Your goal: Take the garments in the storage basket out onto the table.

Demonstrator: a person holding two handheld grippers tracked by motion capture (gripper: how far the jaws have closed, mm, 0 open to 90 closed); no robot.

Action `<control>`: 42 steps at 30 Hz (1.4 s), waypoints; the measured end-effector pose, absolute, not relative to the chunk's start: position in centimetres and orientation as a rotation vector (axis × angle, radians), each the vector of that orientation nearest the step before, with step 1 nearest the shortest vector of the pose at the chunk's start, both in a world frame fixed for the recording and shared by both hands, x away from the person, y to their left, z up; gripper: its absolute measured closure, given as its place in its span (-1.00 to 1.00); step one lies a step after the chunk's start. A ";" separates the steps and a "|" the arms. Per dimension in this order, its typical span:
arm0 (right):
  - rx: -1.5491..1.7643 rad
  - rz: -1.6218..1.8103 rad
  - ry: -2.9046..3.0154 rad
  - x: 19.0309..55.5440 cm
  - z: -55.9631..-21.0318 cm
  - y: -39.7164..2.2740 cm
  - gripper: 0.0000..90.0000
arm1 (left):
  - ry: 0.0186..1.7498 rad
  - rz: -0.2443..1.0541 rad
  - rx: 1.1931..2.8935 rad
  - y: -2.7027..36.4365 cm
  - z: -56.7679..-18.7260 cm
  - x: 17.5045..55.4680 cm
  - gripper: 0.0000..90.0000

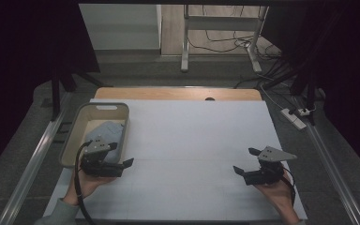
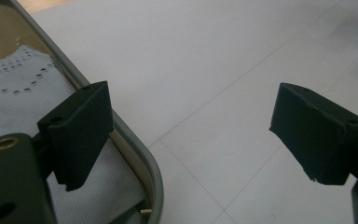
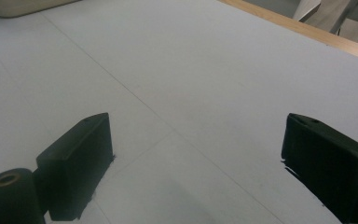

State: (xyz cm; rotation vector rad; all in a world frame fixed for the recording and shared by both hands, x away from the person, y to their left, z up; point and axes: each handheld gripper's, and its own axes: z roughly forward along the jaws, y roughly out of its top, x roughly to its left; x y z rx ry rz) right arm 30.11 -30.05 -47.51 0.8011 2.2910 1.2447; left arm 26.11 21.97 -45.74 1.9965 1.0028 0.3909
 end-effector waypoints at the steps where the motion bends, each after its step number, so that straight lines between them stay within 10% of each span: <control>1: 0.801 1.245 2.291 30.1 -47.5 -30.1 -0.82 | 1.003 0.391 1.996 22.0 -45.7 26.1 -0.71; 42: 0.810 1.221 2.296 30.2 -47.8 -29.8 -0.82 | 1.002 0.383 1.973 23.5 -43.6 27.2 -0.68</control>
